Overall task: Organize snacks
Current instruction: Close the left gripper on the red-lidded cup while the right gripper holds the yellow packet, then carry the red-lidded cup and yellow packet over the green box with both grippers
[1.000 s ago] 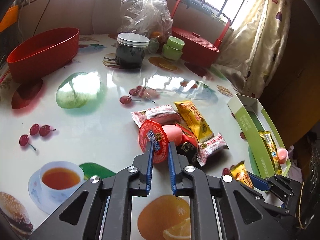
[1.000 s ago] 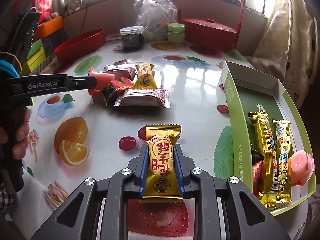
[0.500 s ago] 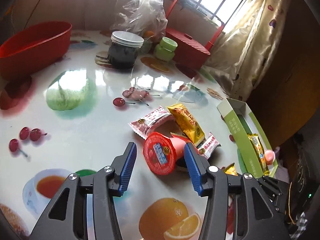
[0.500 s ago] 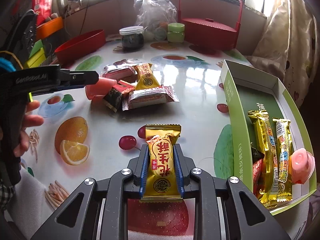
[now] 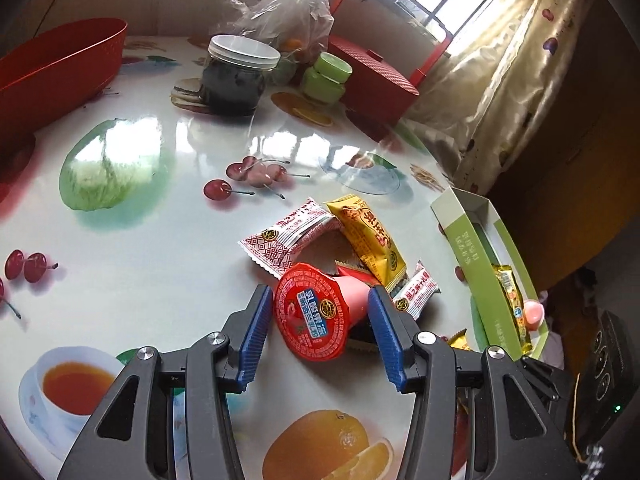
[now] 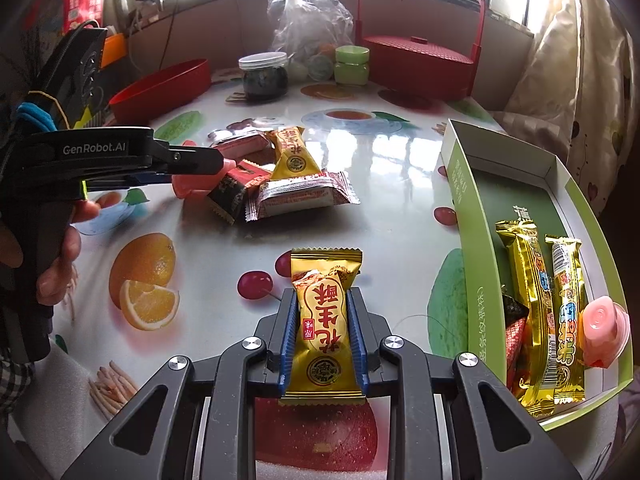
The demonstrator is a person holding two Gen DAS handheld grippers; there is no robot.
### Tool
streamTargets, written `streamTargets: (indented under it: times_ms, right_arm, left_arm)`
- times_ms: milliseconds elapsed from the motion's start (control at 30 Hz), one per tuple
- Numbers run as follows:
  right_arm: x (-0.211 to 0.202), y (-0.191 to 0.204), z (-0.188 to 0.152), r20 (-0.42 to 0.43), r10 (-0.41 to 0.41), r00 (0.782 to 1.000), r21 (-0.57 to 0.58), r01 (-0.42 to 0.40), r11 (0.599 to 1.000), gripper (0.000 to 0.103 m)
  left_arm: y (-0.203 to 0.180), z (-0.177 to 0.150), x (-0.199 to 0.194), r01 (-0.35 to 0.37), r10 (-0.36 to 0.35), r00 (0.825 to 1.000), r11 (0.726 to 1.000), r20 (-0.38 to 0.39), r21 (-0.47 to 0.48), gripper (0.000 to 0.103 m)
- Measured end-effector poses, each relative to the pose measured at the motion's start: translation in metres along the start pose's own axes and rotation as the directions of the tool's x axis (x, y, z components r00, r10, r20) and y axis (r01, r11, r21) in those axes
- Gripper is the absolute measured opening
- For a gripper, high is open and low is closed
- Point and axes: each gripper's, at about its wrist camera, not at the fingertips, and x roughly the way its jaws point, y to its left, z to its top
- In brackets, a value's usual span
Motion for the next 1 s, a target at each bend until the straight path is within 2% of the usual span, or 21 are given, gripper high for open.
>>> streamTargets:
  times_ms: [367, 1000]
  right_arm:
    - [0.000, 0.001, 0.000, 0.003, 0.002, 1.000, -0.006, -0.002, 1.000, 0.023]
    - [-0.016, 0.001, -0.005, 0.046, 0.005, 0.999, 0.009, -0.005, 1.000, 0.022]
  left_arm:
    - [0.001, -0.006, -0.010, -0.020, 0.020, 0.999, 1.000, 0.037, -0.010, 0.045]
    - [-0.021, -0.028, -0.041, -0.092, 0.088, 0.990, 0.995, 0.113, 0.027, 0.045]
